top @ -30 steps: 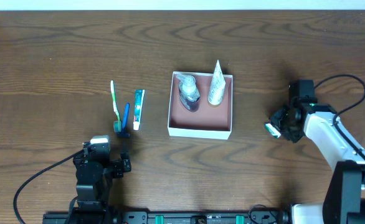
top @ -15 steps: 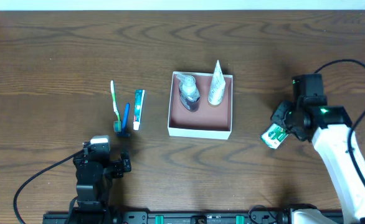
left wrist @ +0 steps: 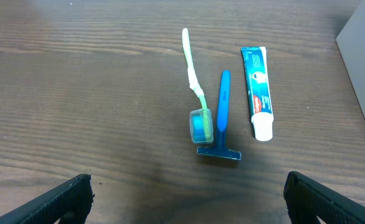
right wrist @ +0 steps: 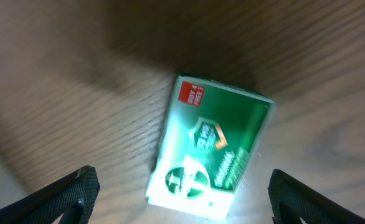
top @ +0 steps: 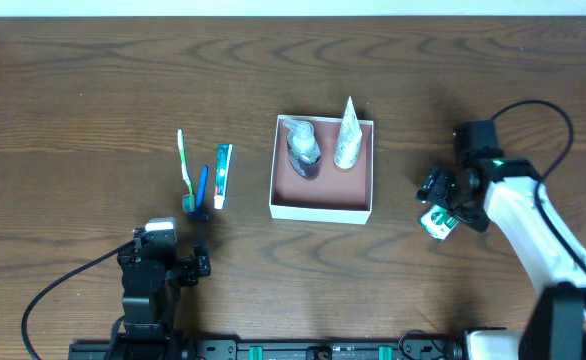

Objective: Pack container
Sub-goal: 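Move right gripper down to the green Dettol soap and grasp it, then lower the soap into the box with right gripper and release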

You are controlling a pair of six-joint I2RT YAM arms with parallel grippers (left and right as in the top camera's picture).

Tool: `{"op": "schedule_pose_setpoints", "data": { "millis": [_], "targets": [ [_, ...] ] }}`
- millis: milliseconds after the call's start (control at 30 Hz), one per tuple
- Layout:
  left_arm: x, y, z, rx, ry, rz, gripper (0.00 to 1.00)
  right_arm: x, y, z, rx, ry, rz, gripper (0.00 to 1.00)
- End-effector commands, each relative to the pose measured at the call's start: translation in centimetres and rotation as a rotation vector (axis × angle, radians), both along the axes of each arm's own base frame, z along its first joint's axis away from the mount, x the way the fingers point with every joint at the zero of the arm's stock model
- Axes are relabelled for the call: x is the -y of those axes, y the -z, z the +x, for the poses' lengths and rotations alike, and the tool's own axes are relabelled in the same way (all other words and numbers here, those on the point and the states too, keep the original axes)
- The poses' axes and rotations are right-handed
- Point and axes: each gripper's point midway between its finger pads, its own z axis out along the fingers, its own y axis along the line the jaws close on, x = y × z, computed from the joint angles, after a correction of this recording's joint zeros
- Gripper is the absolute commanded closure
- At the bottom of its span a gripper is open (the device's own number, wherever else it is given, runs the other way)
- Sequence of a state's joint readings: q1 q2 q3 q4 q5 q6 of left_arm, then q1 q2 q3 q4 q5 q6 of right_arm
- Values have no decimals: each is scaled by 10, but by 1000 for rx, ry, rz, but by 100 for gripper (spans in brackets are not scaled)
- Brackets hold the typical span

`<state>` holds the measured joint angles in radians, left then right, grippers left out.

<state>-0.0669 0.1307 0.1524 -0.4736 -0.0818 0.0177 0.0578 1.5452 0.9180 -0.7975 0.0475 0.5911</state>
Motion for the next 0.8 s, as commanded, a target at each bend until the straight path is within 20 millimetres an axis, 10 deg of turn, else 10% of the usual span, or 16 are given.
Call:
{"op": "schedule_pose_setpoints", "data": {
  "millis": [0,333,767],
  "targets": [
    [-2,7,-1,-13,-16,-11,2,-5,25,-6,-73,-10,17,16],
    [-2,7,-1,-13,-17,-11,2,-6,55,-19,-187,36,24,46],
    [-2,7,-1,-13,-17,-11,2,-6,22,8,-68,-16,10,61]
  ]
}}
